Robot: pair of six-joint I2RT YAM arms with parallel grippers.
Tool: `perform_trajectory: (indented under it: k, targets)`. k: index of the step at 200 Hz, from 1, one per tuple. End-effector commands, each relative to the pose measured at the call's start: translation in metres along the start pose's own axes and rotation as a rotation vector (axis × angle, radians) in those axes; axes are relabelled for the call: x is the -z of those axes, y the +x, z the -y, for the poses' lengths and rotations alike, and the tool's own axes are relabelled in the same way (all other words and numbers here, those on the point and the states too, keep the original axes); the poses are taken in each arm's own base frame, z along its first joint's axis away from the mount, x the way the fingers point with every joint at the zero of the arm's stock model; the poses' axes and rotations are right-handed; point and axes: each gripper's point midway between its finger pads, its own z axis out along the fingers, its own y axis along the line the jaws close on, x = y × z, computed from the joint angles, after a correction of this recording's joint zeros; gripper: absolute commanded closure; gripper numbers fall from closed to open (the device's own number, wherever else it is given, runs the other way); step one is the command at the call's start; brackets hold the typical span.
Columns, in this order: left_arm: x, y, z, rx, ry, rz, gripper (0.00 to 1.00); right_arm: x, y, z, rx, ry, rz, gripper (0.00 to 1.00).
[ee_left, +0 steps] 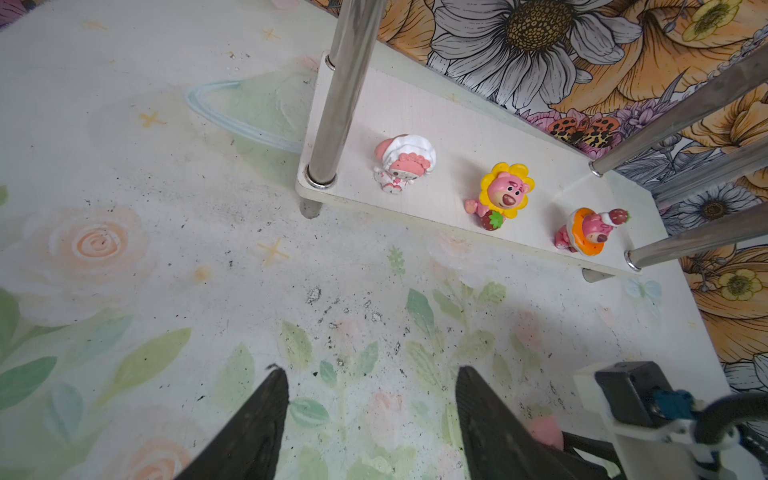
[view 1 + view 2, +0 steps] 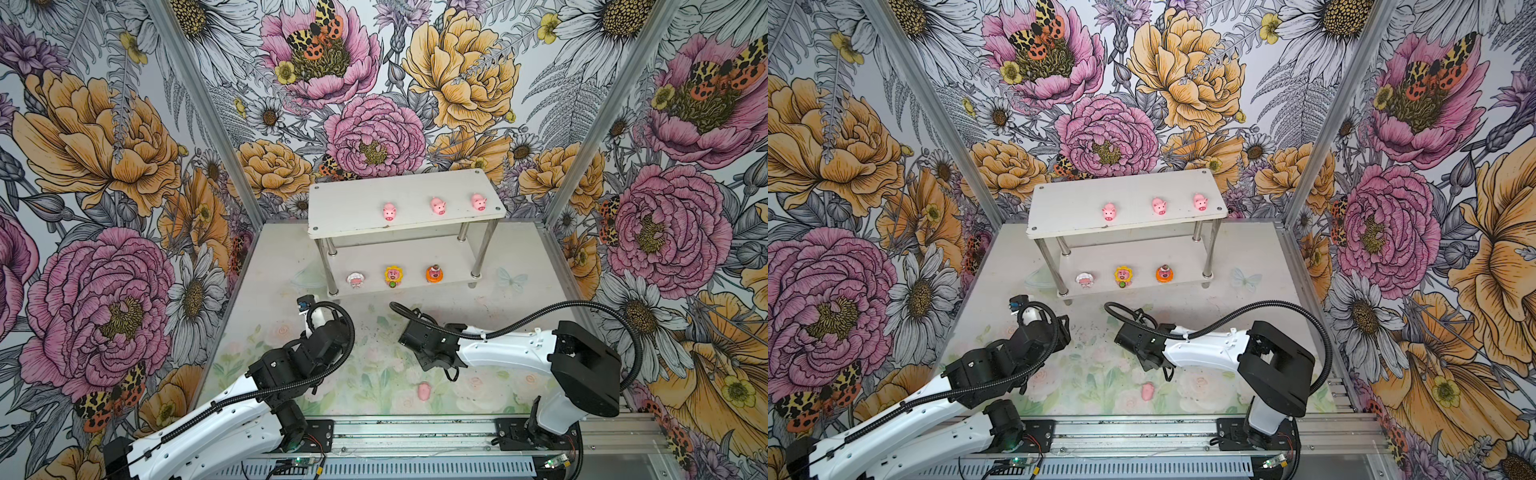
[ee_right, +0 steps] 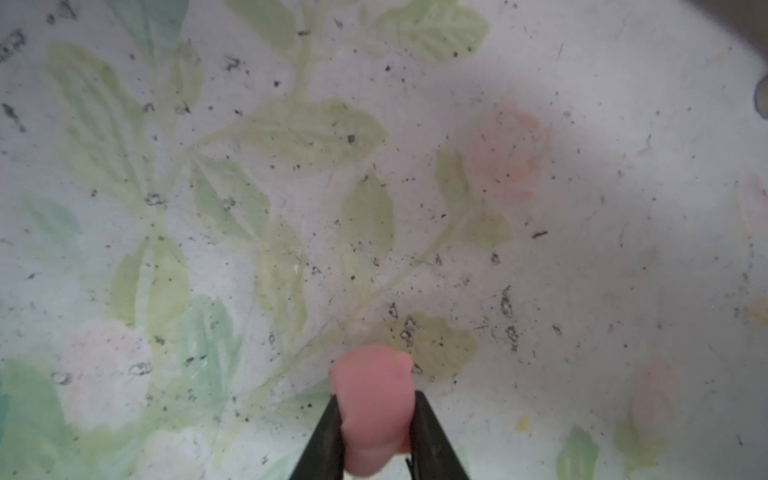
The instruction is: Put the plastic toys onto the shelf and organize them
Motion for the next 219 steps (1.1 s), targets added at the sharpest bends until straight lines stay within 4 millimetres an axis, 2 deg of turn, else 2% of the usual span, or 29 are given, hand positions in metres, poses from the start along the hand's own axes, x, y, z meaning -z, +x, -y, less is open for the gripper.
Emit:
perform_trajectory:
  k: [1, 44, 110, 124, 192, 219]
  targets:
    - [0.0, 0.004, 0.002, 0.026, 0.022, -0.009, 0.34, -0.001, -0.007, -0.027, -0.014, -0.087, 0.006, 0.72]
    - [0.0, 0.006, 0.001, 0.03, 0.027, -0.015, 0.34, 0.006, -0.009, -0.073, -0.044, -0.269, -0.006, 0.68]
    - [0.0, 0.007, 0.0, 0.035, 0.027, -0.02, 0.34, 0.027, -0.016, -0.108, -0.067, -0.431, 0.009, 0.59]
    - [0.0, 0.008, 0.0, 0.037, 0.028, -0.021, 0.34, 0.033, -0.019, -0.115, -0.072, -0.482, 0.016, 0.54]
    - [-0.003, 0.012, -0.003, 0.043, 0.021, -0.03, 0.34, 0.079, -0.042, -0.131, -0.105, -0.704, 0.094, 0.52]
    - [-0.003, 0.016, -0.005, 0.048, 0.021, -0.039, 0.34, 0.094, -0.047, -0.132, -0.116, -0.763, 0.118, 0.57]
